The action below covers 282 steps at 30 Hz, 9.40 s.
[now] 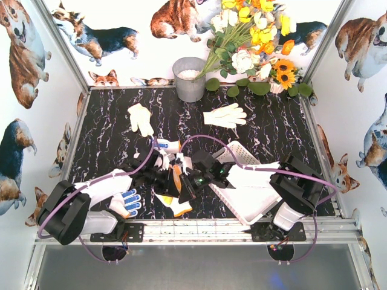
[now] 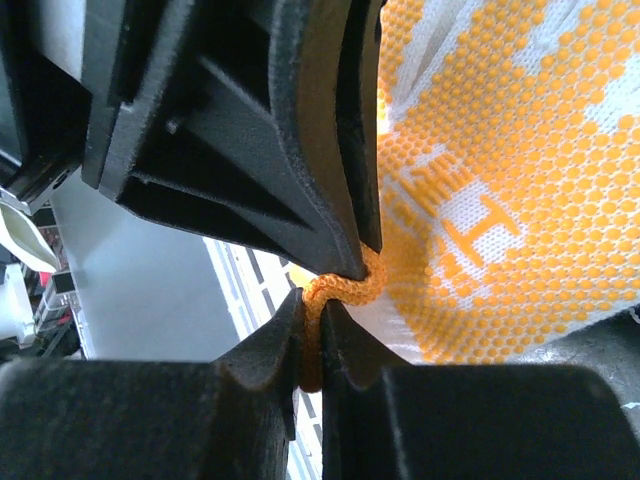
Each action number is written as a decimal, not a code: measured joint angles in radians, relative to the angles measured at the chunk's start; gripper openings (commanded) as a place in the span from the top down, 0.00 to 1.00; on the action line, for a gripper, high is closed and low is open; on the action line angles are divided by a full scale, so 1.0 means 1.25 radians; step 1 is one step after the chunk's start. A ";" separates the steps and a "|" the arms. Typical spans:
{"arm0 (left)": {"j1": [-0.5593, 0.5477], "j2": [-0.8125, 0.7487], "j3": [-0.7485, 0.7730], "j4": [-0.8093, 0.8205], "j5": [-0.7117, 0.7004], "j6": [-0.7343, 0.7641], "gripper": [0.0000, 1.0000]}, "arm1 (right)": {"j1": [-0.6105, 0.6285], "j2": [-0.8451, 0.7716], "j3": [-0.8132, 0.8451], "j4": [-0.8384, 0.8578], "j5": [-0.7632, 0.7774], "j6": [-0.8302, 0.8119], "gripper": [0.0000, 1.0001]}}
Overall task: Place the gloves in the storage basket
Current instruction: Pair the glove with the glove.
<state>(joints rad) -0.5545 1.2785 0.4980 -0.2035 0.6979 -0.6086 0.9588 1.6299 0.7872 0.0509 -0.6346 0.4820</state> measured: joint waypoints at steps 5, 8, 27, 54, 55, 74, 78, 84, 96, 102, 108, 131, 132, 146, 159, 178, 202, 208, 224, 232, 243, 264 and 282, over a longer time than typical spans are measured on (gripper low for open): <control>-0.006 0.002 -0.001 -0.001 -0.005 -0.002 0.74 | 0.003 -0.004 0.000 -0.011 -0.002 -0.005 0.72; -0.007 -0.005 -0.001 -0.007 -0.018 -0.003 0.60 | 0.005 -0.024 0.000 -0.028 -0.006 -0.004 0.61; 0.023 -0.170 0.038 -0.057 -0.046 -0.009 0.35 | 0.012 -0.192 0.000 -0.125 0.061 -0.003 0.43; 0.036 -0.103 0.062 -0.067 -0.533 -0.057 0.67 | 0.020 -0.172 0.037 -0.344 0.349 0.125 0.58; 0.036 -0.098 0.062 -0.061 -0.533 -0.057 0.67 | 0.022 -0.161 0.048 -0.353 0.361 0.129 0.58; 0.040 -0.008 0.031 0.028 -0.553 -0.078 0.72 | 0.033 0.015 0.130 -0.390 0.413 0.167 0.59; 0.040 -0.002 0.025 0.030 -0.553 -0.078 0.72 | 0.033 0.034 0.137 -0.391 0.413 0.167 0.61; 0.040 0.011 0.020 0.048 -0.553 -0.078 0.84 | 0.033 0.049 0.146 -0.391 0.413 0.170 0.64; 0.040 0.009 0.014 0.051 -0.554 -0.078 0.98 | 0.033 0.064 0.159 -0.392 0.417 0.177 0.90; 0.040 -0.027 0.014 0.036 -0.556 -0.078 1.00 | 0.033 0.064 0.159 -0.392 0.422 0.182 0.97; 0.040 -0.055 0.015 0.019 -0.559 -0.078 1.00 | 0.033 0.050 0.159 -0.396 0.423 0.182 0.99; 0.054 -0.108 0.040 -0.075 -0.632 -0.045 1.00 | 0.033 0.020 0.176 -0.397 0.425 0.182 1.00; 0.056 -0.108 0.040 -0.076 -0.633 -0.044 1.00 | 0.033 0.020 0.179 -0.397 0.425 0.182 1.00; 0.099 -0.111 0.040 -0.078 -0.645 -0.016 1.00 | 0.033 0.038 0.226 -0.395 0.419 0.182 1.00; 0.129 -0.097 0.040 -0.055 -0.623 -0.002 1.00 | 0.033 0.065 0.229 -0.379 0.418 0.182 1.00; 0.152 -0.050 0.011 0.000 -0.600 0.000 1.00 | 0.033 0.103 0.234 -0.361 0.422 0.181 1.00; 0.154 -0.033 -0.001 0.027 -0.589 0.001 0.59 | 0.033 0.102 0.259 -0.392 0.434 0.148 0.66; 0.155 -0.087 -0.001 0.010 -0.593 0.003 0.56 | 0.033 0.072 0.259 -0.403 0.433 0.142 0.61; 0.155 -0.004 -0.001 0.141 -0.435 -0.058 0.72 | 0.033 0.045 0.232 -0.341 0.382 0.197 0.79; 0.155 0.045 -0.001 0.186 -0.423 -0.076 0.75 | 0.033 0.101 0.232 -0.334 0.385 0.197 0.81; 0.155 0.091 -0.001 0.238 -0.421 -0.094 0.88 | 0.033 0.117 0.232 -0.334 0.386 0.196 0.82; 0.177 -0.037 -0.051 0.185 -0.479 -0.094 1.00 | 0.033 0.126 0.232 -0.334 0.386 0.196 0.82; 0.203 -0.019 -0.052 0.176 -0.495 -0.048 0.58 | 0.033 0.127 0.233 -0.333 0.385 0.194 0.75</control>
<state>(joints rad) -0.3004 1.2552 0.4332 0.0170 0.0795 -0.6685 0.9997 1.7885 1.0782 -0.3653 -0.1532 0.7246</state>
